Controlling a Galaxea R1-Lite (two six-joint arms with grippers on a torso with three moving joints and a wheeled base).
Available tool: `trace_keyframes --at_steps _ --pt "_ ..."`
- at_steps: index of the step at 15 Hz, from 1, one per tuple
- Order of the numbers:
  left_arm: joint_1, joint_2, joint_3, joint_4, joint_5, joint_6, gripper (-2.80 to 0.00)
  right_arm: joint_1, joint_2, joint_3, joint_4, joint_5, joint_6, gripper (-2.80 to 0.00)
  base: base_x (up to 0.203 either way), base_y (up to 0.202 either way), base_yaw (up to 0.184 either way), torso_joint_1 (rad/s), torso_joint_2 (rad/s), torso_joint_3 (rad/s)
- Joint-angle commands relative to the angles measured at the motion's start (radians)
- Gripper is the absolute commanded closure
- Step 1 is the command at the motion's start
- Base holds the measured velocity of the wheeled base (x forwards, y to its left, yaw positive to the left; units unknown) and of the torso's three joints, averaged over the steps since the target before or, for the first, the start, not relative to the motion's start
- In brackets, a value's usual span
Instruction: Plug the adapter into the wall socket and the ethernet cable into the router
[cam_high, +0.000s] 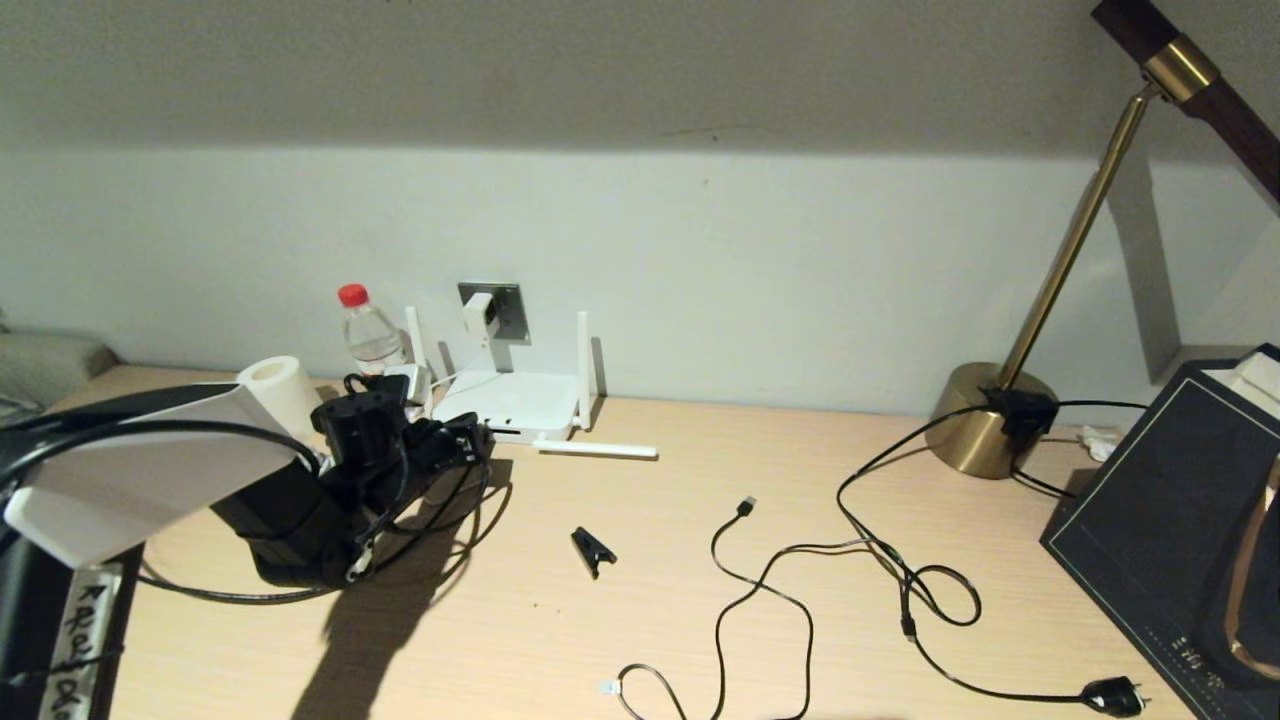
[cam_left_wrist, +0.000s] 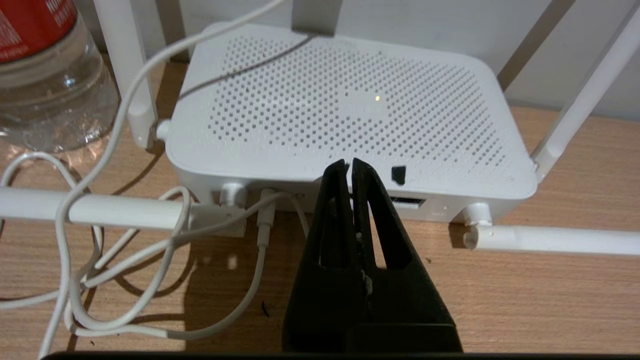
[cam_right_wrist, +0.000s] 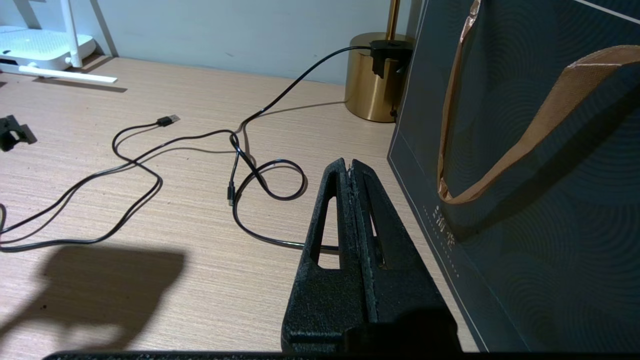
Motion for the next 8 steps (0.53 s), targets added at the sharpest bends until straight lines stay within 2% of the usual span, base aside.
trace_keyframes --at_steps 1,8 --pt "-0.005 -0.019 -0.002 -0.004 0.0 -0.001 0.0 0.0 0.002 0.035 -0.001 0.0 0.0 0.0 0.0 0.0 0.0 0.0 0.0 0.0" --pt "-0.008 -0.044 0.017 -0.004 0.0 0.008 0.0 0.0 0.002 0.035 -0.001 0.0 0.0 0.0 0.0 0.0 0.0 0.0 0.0 0.0"
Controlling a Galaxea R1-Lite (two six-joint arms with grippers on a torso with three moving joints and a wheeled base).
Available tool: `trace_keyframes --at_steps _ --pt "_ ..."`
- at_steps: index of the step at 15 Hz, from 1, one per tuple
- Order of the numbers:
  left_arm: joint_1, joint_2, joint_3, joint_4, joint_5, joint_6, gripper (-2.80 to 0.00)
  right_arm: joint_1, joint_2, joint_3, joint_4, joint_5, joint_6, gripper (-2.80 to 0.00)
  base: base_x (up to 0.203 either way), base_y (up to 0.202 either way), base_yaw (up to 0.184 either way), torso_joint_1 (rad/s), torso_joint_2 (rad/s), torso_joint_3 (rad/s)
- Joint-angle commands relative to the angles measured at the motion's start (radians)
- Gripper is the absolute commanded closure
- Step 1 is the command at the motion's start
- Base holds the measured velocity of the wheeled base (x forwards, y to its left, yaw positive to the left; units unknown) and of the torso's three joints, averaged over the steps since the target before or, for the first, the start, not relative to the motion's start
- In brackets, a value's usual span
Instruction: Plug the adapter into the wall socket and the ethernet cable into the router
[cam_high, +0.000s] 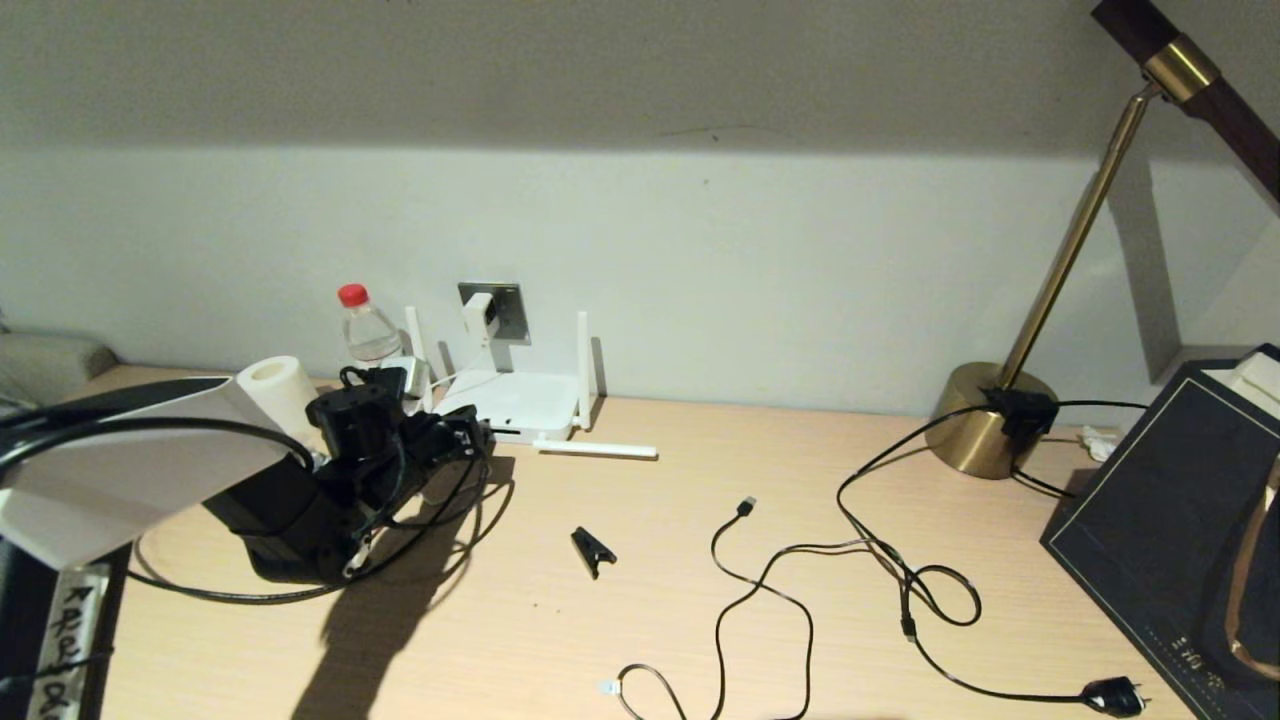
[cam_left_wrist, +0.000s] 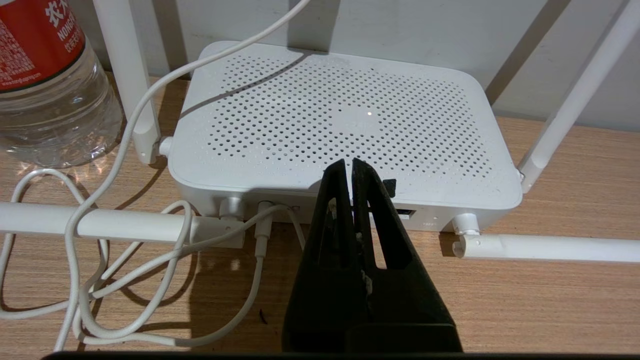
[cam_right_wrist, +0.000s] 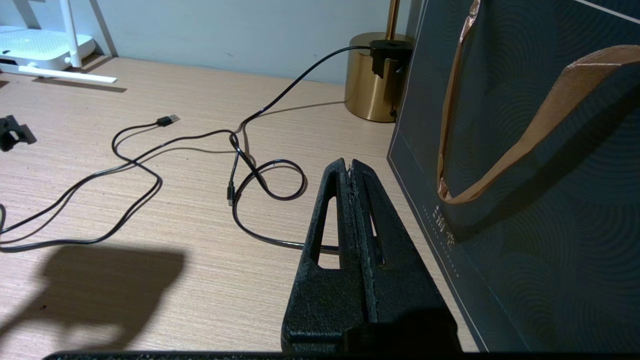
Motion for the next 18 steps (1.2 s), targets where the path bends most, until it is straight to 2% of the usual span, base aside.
trace_keyframes --at_steps 1,4,9,11,12,14,18 --pt "-0.006 -0.046 0.033 -0.009 0.0 0.005 0.0 0.0 0.002 0.035 -0.001 0.0 0.0 0.0 0.0 0.0 0.0 0.0 0.0 0.0" --pt "-0.047 -0.212 0.167 -0.016 0.006 0.026 0.0 0.0 0.002 0.035 -0.001 0.0 0.0 0.0 0.0 0.0 0.0 0.0 0.0 0.0" --pt "-0.1 -0.721 0.453 0.002 -0.007 0.089 0.0 0.0 0.002 0.035 -0.001 0.0 0.0 0.0 0.0 0.0 0.0 0.0 0.0 0.0" --pt "-0.107 -0.937 0.562 0.047 -0.011 0.111 0.0 0.0 0.002 0.035 -0.001 0.0 0.0 0.0 0.0 0.0 0.0 0.0 0.0 0.0" --pt "-0.11 -1.053 0.606 0.1 -0.012 0.119 0.0 0.0 0.002 0.035 -0.001 0.0 0.0 0.0 0.0 0.0 0.0 0.0 0.0 0.0" --pt "-0.113 -1.279 0.663 0.275 -0.014 0.128 0.0 0.0 0.002 0.035 -0.001 0.0 0.0 0.0 0.0 0.0 0.0 0.0 0.0 0.0" --pt "-0.119 -1.681 0.748 0.776 -0.017 0.131 0.0 0.0 0.002 0.035 -0.001 0.0 0.0 0.0 0.0 0.0 0.0 0.0 0.0 0.0"
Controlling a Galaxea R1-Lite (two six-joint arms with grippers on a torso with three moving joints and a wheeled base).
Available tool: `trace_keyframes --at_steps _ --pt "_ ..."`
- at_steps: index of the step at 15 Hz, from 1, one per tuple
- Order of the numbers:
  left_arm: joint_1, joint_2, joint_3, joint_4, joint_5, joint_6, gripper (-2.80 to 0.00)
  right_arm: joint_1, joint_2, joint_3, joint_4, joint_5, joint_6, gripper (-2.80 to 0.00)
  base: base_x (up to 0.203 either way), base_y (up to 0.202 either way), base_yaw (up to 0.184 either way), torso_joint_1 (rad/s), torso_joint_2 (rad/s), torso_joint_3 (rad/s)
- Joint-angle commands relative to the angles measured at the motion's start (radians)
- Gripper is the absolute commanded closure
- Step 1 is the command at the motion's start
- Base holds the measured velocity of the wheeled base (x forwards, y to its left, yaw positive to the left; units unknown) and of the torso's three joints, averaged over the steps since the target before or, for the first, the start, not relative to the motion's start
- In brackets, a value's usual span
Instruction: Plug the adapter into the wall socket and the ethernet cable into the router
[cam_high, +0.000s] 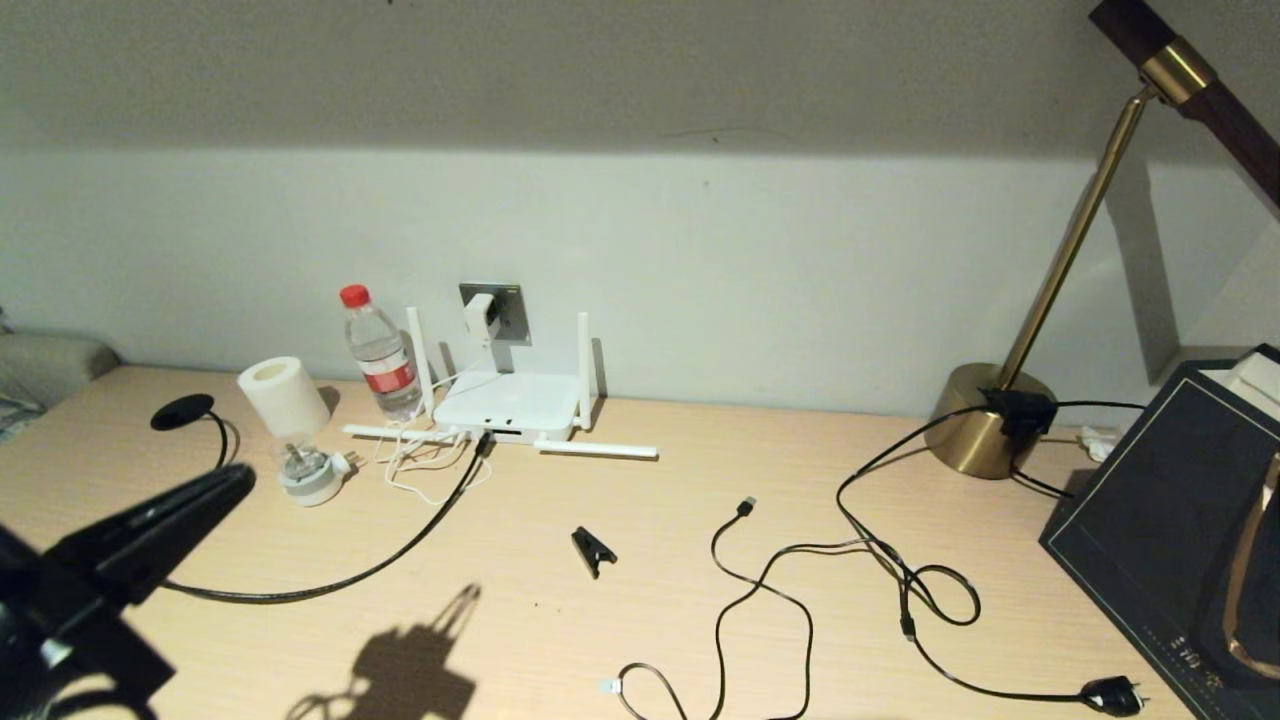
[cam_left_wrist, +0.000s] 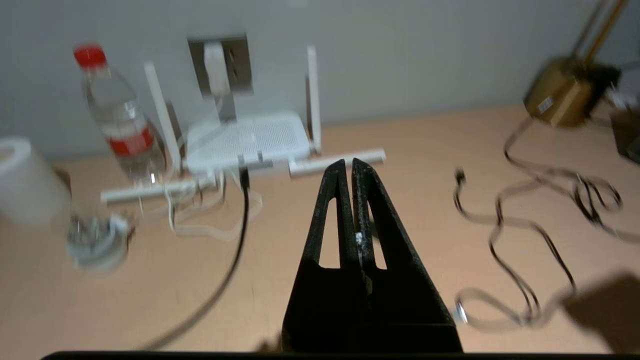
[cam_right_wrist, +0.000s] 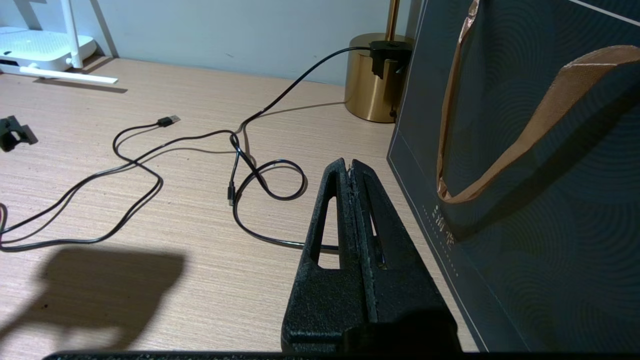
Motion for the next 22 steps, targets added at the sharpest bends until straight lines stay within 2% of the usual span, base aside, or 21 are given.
trace_keyframes --at_steps 1,2,5,6,7,10,11,12,13,15,16,17,20,22 --pt "-0.002 -0.326 0.055 0.326 -0.009 -0.001 0.0 0.0 0.002 0.035 -0.001 0.001 0.0 0.0 0.0 0.0 0.0 0.0 0.0 0.0" --pt "-0.003 -0.4 0.078 0.427 -0.032 0.0 0.0 0.0 0.002 0.035 -0.001 0.001 0.0 0.0 0.0 0.0 0.0 0.0 0.0 0.0" --pt "-0.003 -0.586 0.174 0.706 -0.169 0.031 0.0 0.0 0.002 0.035 -0.001 0.001 0.0 0.0 0.0 0.0 0.0 0.0 0.0 0.0" --pt "-0.003 -0.602 0.192 0.739 -0.178 0.04 0.0 0.0 0.002 0.035 -0.001 0.001 0.0 0.0 0.0 0.0 0.0 0.0 0.0 0.0" --pt "-0.002 -0.601 0.193 0.745 -0.117 0.042 0.0 0.0 0.002 0.035 -0.001 0.001 0.001 0.0 0.0 0.0 0.0 0.0 0.0 0.0" --pt "0.008 -0.601 0.189 0.785 0.148 0.044 0.0 0.0 0.002 0.035 -0.001 0.001 -0.001 0.0 0.0 0.0 0.0 0.0 0.0 0.0" --pt "0.025 -0.6 0.183 0.808 0.218 0.044 0.0 0.0 0.002 0.035 -0.001 0.001 0.001 0.0 0.0 0.0 0.0 0.0 0.0 0.0" --pt "0.031 -0.6 0.177 0.821 0.245 0.04 0.0 0.0 0.002 0.035 -0.001 0.001 0.0 0.0 0.0 0.0 0.0 0.0 0.0 0.0" --pt "0.054 -0.6 0.175 0.829 0.246 0.04 0.0 0.0 0.002 0.035 -0.001 0.001 0.001 0.0 0.0 0.0 0.0 0.0 0.0 0.0" --pt "0.177 -0.582 0.16 0.876 0.205 0.058 0.0 0.0 0.002 0.035 -0.001 0.001 0.0 0.0 0.0 0.0 0.0 0.0 0.0 0.0" --pt "0.239 -0.572 0.142 0.943 0.137 0.069 0.0 0.0 0.002 0.035 -0.001 0.001 0.001 0.0 0.0 0.0 0.0 0.0 0.0 0.0" --pt "0.267 -0.584 0.129 1.02 0.075 0.075 0.0 0.0 0.002 0.035 -0.001 0.001 0.001 0.0 0.0 0.0 0.0 0.0 0.0 0.0" --pt "0.237 -0.776 0.125 1.027 -0.013 0.094 0.0 0.0 0.002 0.035 -0.001 0.001 0.001 0.0 0.0 0.0 0.0 0.0 0.0 0.0" --pt "0.228 -0.88 0.133 1.015 -0.02 0.105 0.0 0.0 0.002 0.035 0.0 0.001 -0.001 0.0 0.0 0.0 0.0 0.0 0.0 0.0"
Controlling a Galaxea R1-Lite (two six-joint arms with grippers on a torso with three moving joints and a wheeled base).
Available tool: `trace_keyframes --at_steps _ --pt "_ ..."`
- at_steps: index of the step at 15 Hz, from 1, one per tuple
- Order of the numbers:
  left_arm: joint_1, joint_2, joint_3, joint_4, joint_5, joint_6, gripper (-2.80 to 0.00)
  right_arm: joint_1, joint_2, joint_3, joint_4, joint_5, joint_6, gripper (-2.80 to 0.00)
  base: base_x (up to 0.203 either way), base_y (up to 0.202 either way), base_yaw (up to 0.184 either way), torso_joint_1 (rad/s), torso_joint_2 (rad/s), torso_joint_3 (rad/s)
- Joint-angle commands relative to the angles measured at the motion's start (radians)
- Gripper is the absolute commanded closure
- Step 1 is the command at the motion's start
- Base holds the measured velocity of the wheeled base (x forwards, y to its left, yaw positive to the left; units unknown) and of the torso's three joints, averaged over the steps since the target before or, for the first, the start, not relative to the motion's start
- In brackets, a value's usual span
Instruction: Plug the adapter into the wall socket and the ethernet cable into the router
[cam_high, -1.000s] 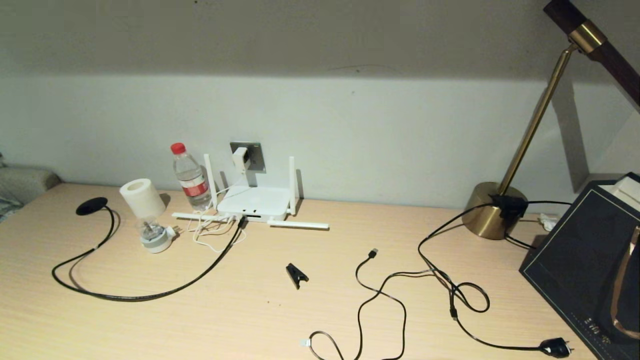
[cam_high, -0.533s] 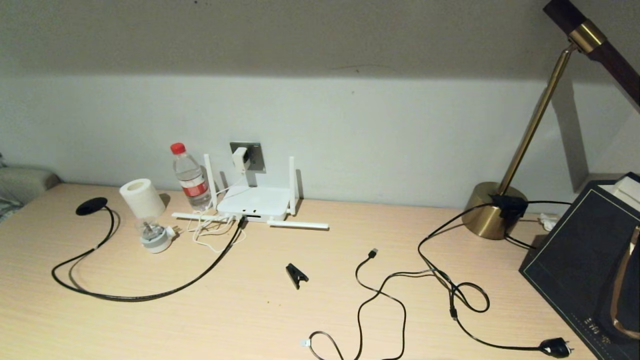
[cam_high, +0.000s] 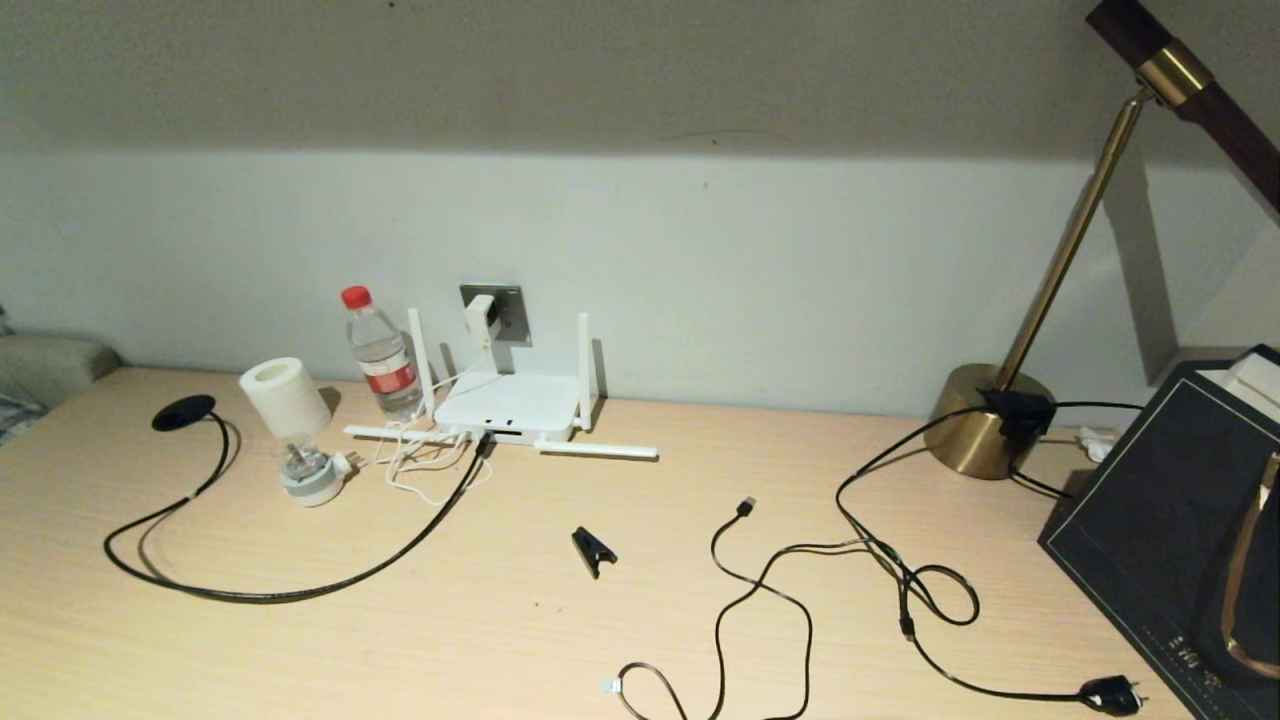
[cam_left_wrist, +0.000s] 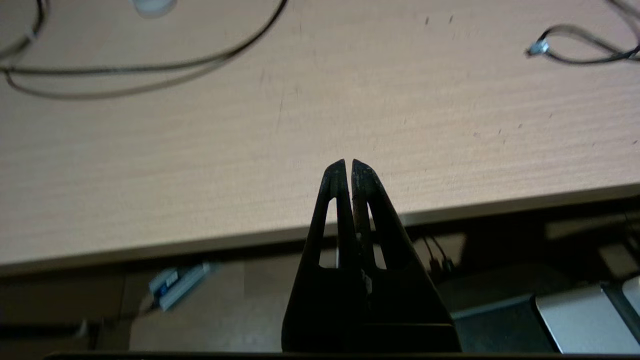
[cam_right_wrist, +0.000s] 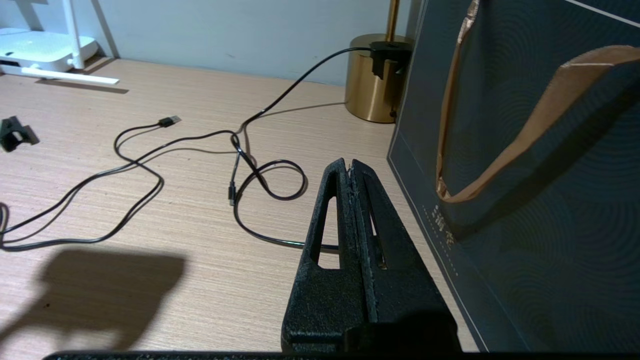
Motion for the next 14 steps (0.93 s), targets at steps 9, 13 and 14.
trace_keyframes --at_steps 9,13,14 --pt "-0.01 -0.114 0.163 -0.376 0.075 -0.082 0.0 0.0 0.002 0.035 -0.001 -0.003 0.002 0.0 0.0 0.0 0.0 0.0 0.0 0.0" --pt "-0.009 -0.114 0.163 -0.381 0.1 -0.175 0.0 0.0 0.002 0.035 -0.001 -0.001 0.001 0.0 0.0 0.0 0.0 0.0 0.0 0.0" --pt "-0.01 -0.113 0.163 -0.381 0.1 -0.174 0.0 0.0 0.002 0.036 0.0 0.0 -0.005 0.0 0.0 0.0 0.0 0.0 0.0 0.0"
